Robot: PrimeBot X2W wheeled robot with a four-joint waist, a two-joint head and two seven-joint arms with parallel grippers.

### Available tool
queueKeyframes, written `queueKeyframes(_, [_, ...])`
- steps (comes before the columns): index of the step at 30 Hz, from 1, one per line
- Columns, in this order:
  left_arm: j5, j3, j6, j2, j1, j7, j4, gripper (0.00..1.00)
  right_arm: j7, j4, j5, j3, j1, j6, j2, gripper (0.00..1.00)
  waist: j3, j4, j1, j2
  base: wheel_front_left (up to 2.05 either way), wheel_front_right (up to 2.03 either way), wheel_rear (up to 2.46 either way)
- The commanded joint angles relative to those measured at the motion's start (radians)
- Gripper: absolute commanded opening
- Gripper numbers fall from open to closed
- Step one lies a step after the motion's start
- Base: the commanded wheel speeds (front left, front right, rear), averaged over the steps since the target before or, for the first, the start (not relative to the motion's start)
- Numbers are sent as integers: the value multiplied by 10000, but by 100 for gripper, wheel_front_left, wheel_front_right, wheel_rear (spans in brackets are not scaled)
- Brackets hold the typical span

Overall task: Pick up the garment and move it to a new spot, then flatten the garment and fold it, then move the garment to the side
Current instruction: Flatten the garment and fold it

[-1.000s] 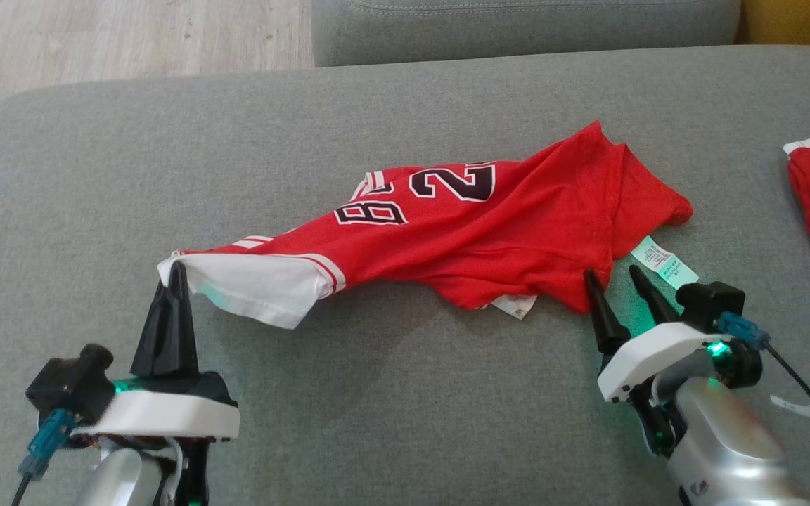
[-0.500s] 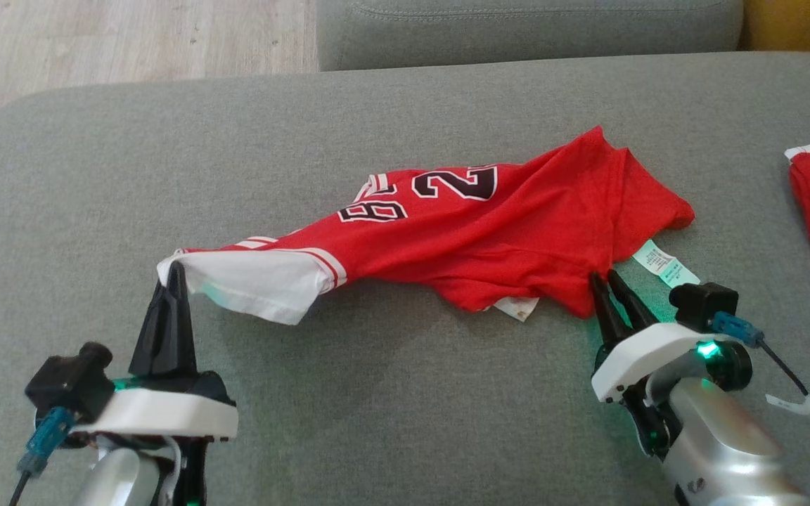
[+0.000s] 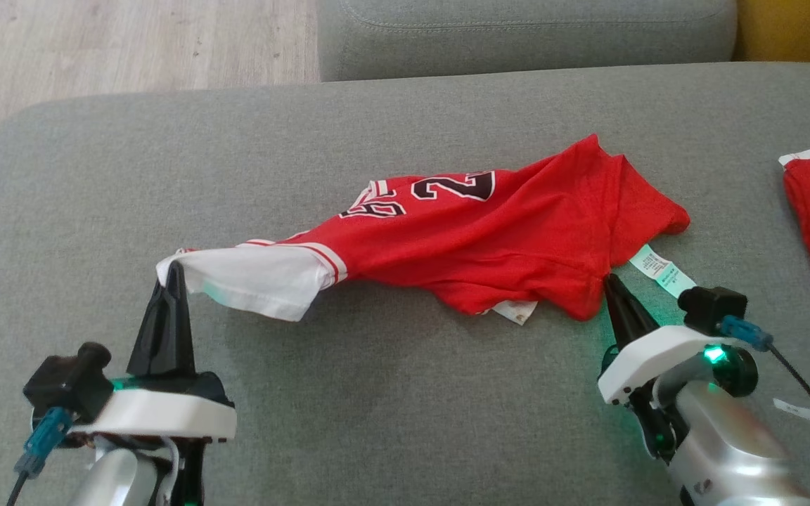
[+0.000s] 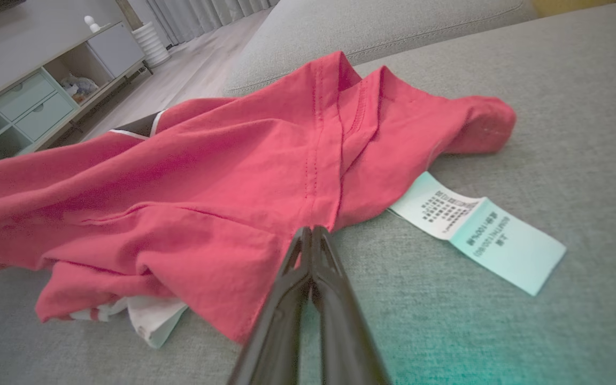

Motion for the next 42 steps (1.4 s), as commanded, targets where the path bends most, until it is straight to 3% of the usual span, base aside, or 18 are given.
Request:
queueKeyframes(1, [14, 393, 32, 271, -330, -36, -347, 0, -38, -214, 92, 108, -66, -7, -65, 18, 4, 13, 0, 0, 0, 0, 0])
queueKeyframes(2, [10, 382, 29, 272, -328, -33, -362, 0, -38, -224, 167, 51, -47, -7, -70, 100, 11, 27, 0, 0, 0, 0, 0])
queueKeyframes(6, [1, 356, 41, 279, -345, -17, -378, 0, -38, -322, 676, -50, 0, -7, -3, 100, 80, 81, 0, 0, 0, 0, 0])
queueKeyframes(12, [-9, 264, 10, 208, -459, -46, -253, 0, -33, -200, 1806, 577, -64, -7, -96, 100, 157, 221, 0, 0, 0, 0, 0])
queueKeyframes(13, [-13, 252, 6, 191, -478, -59, -225, 0, -27, -166, 1973, 691, -76, -7, -123, 98, 163, 245, 0, 0, 0, 0, 0])
queueKeyframes(14, [-16, 244, 5, 176, -497, -73, -198, 0, -27, -142, 2121, 802, -91, -7, -157, 87, 166, 266, 0, 0, 0, 0, 0])
queueKeyframes(15, [-20, 237, 1, 165, -511, -87, -170, 0, -27, -120, 2251, 908, -104, -7, -195, 61, 163, 285, 0, 0, 0, 0, 0])
queueKeyframes(17, [-35, 234, -5, 150, -527, -118, -118, 0, -29, -91, 2492, 1106, -125, -7, -259, 26, 161, 315, 0, 0, 0, 0, 0])
queueKeyframes(18, [-42, 231, -10, 144, -536, -131, -93, 0, -30, -92, 2601, 1192, -140, -7, -294, 4, 156, 329, 0, 0, 0, 0, 0])
queueKeyframes(19, [-49, 229, -15, 140, -544, -142, -68, 0, -31, -98, 2693, 1266, -157, -7, -332, 0, 150, 340, 0, 0, 0, 0, 0])
queueKeyframes(31, [-22, 355, -179, 341, -658, -424, -103, 0, -36, -1248, 1967, 928, -207, -7, -1002, 0, -427, 119, 0, 0, 0, 0, 0])
queueKeyframes(37, [-5, 601, -469, 853, -1634, -147, -708, 0, -37, -3101, 684, -245, -321, -7, -1772, 0, -1026, -184, 0, 0, 0, 0, 0])
queueKeyframes(42, [-256, 891, -792, 1113, -3429, 414, -1345, 0, -37, -4747, -97, -1219, -708, -7, -2486, 0, -1337, -464, 0, 0, 0, 0, 0])
